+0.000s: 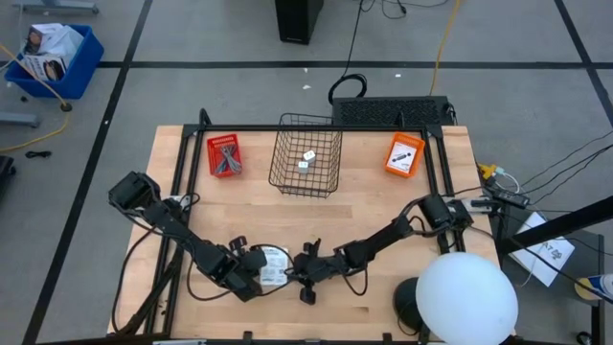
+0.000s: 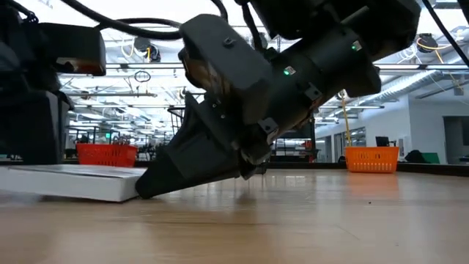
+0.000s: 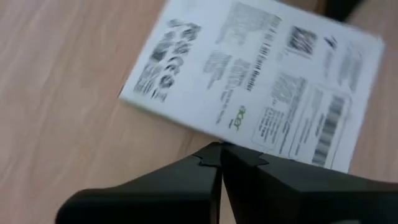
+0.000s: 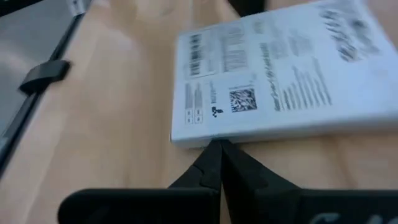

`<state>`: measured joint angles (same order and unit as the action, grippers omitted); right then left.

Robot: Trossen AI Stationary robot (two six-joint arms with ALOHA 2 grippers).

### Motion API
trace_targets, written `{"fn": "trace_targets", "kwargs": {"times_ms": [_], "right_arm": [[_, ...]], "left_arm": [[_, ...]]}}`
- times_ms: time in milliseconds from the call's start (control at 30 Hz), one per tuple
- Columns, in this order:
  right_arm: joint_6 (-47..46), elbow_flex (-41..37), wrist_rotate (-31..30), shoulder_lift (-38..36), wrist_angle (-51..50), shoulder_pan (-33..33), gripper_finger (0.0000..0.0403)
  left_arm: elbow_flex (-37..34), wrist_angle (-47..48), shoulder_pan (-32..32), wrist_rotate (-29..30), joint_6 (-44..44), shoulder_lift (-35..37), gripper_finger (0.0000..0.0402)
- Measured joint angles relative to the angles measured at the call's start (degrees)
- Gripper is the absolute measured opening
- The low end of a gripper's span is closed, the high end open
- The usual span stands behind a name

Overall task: Pick and place items into bin
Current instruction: Put the card reader box into the orange basket

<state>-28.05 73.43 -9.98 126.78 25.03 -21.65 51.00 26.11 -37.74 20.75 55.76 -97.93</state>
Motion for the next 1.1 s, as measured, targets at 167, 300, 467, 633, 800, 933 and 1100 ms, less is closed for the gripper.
{"fn": "trace_targets", "kwargs": {"times_ms": [167,300,467,633,800,933,1100], "right_arm": [[1.88,0.00,-1.55,0.02,1.19,-0.95,0.0000],[1.61,0.00,-1.49,0.00,2.57,-1.18,0.0000],[0.50,0.00,-1.36,0.00,0.75,-0.80,0.0000],[0.21,0.00,-1.58,0.00,-0.04,-0.76,0.0000],[-0.64,0.00,-1.71,-0.03,-0.14,-0.74,0.0000],[-2.97,0.04,-1.68,-0.18,-1.34,-0.57,0.0000],[-4.72,0.12,-1.76,-0.21,-2.61,-0.38,0.0000]], "left_arm": [[0.04,-1.09,0.11,1.01,0.23,0.00,0.0019],[0.04,-2.02,0.07,1.98,-0.19,0.00,0.0005],[0.04,-3.04,0.04,4.78,-0.06,0.00,0.0023],[0.07,-3.73,0.00,6.88,0.35,0.02,0.0030],[0.07,-4.66,-0.12,8.22,0.42,0.02,0.0013],[0.07,-6.01,-0.17,9.92,0.03,0.03,0.0006],[0.09,-6.15,-0.20,9.99,1.34,0.04,0.0028]]}}
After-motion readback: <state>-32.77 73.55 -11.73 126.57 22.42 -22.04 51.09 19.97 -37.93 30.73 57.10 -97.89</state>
